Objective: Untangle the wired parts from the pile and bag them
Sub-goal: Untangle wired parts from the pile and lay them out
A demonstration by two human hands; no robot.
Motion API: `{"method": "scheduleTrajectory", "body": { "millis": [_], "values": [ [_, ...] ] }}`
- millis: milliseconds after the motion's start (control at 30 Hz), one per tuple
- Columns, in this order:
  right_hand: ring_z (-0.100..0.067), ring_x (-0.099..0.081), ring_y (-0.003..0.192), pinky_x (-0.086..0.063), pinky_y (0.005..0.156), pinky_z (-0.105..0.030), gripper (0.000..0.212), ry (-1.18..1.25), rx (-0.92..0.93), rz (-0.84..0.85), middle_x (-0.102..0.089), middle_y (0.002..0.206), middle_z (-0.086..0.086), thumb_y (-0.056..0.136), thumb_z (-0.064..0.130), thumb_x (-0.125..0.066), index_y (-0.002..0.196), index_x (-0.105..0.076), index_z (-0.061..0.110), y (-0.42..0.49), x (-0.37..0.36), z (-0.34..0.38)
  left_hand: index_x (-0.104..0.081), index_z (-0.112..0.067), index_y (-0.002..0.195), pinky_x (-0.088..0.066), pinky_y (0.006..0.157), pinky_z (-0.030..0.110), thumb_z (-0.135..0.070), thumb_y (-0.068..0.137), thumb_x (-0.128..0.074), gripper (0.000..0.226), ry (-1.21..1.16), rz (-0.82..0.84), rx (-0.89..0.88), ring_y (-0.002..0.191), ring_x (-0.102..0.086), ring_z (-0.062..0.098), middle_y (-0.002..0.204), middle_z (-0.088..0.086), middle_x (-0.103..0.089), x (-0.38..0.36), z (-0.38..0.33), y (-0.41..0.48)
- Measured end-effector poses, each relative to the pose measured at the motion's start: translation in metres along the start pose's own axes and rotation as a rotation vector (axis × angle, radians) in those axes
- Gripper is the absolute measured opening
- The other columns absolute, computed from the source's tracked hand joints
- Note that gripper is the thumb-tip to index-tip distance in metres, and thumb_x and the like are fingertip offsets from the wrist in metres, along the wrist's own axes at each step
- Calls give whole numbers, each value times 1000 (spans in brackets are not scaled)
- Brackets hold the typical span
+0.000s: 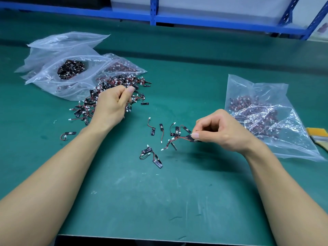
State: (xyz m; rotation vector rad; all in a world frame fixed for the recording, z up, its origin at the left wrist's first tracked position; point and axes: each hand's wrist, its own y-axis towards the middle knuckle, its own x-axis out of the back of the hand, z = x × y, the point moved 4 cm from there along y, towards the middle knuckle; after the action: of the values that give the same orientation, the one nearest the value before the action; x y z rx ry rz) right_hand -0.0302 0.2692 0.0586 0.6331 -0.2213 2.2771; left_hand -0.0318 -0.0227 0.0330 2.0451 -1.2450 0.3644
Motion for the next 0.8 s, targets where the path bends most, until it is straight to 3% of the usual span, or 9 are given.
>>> {"method": "scheduleTrajectory", "body": {
  "millis": [200,467,600,733,800],
  "values": [
    [-40,-34,60,-24,55,-48,20,13,2,-17,-49,65,-31,80,25,-70,61,-70,25,1,1,0,-58,-12,66,-33,55,14,-42,104,-47,49,18,0,-53,49,-45,3,52,-6,-48,-3,3,1],
    [-39,-34,60,-25,55,-49,22,29,-7,-21,-50,65,-29,80,24,-69,59,-70,30,0,2,0,-54,-19,57,-35,55,18,-46,103,-46,55,-37,77,-71,45,-43,7,43,-13,-46,-7,-8,-11],
    [-38,-33,60,-24,56,-48,21,24,-10,-20,-50,65,-29,81,25,-69,60,-71,28,0,2,0,-53,-18,56,-34,56,17,-46,102,-46,55,-25,33,-62,48,-43,7,45,-10,-47,-3,-9,-10],
    [-37,-33,60,-24,55,-47,20,23,-4,-19,-50,65,-28,81,25,-69,61,-72,28,0,2,0,-58,-13,64,-35,58,14,-40,105,-45,51,49,34,-52,51,-45,6,51,-7,-51,-1,-7,-9],
    [-38,-34,60,-25,56,-49,21,27,-1,-17,-51,65,-28,81,25,-69,61,-72,30,0,2,0,-61,-12,72,-35,62,23,-35,106,-45,43,95,46,-64,58,-47,5,60,-5,-54,1,-7,-9]
  ]
}}
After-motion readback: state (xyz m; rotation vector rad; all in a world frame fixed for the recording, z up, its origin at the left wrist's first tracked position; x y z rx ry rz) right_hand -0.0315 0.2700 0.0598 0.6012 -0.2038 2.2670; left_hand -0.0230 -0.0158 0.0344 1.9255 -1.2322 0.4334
